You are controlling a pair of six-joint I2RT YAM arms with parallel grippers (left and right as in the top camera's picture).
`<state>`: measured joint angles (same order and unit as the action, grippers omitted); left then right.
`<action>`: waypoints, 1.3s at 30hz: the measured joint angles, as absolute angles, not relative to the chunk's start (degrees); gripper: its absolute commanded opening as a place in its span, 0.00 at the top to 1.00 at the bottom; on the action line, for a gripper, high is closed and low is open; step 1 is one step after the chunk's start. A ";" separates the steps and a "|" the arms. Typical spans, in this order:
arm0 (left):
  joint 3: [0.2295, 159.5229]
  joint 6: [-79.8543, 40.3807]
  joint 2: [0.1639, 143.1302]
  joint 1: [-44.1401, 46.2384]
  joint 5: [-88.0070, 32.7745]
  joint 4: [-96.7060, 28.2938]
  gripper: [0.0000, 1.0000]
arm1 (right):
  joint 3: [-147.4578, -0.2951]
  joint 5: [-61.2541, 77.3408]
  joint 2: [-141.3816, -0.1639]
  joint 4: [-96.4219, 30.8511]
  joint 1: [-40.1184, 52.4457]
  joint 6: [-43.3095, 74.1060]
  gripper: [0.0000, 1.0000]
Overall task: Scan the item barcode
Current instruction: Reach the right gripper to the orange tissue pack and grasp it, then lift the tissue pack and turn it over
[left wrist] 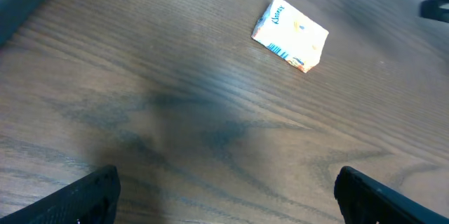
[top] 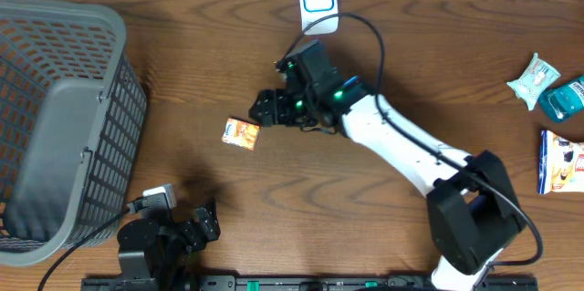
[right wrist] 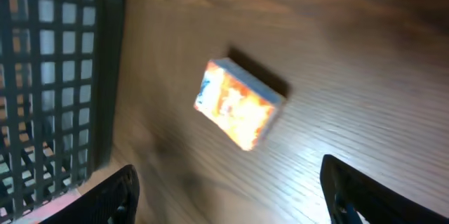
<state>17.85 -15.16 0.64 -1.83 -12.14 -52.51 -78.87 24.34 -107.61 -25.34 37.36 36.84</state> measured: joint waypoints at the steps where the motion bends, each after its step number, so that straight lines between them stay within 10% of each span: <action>1: 17.85 -15.16 0.64 -1.83 -12.14 -52.51 0.02 | -78.87 23.97 -108.03 -24.38 38.11 37.10 0.27; 28: 17.85 -15.16 0.64 -1.83 -12.14 -52.51 0.02 | -79.61 23.86 -122.74 -15.38 41.60 57.52 0.48; 39: 17.85 -15.16 0.64 -1.83 -12.14 -52.51 0.02 | -81.34 24.47 -125.86 -14.02 41.58 59.40 0.99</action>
<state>17.85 -15.16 0.64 -1.83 -12.14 -52.51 -81.34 24.47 -125.86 -14.02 41.58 59.40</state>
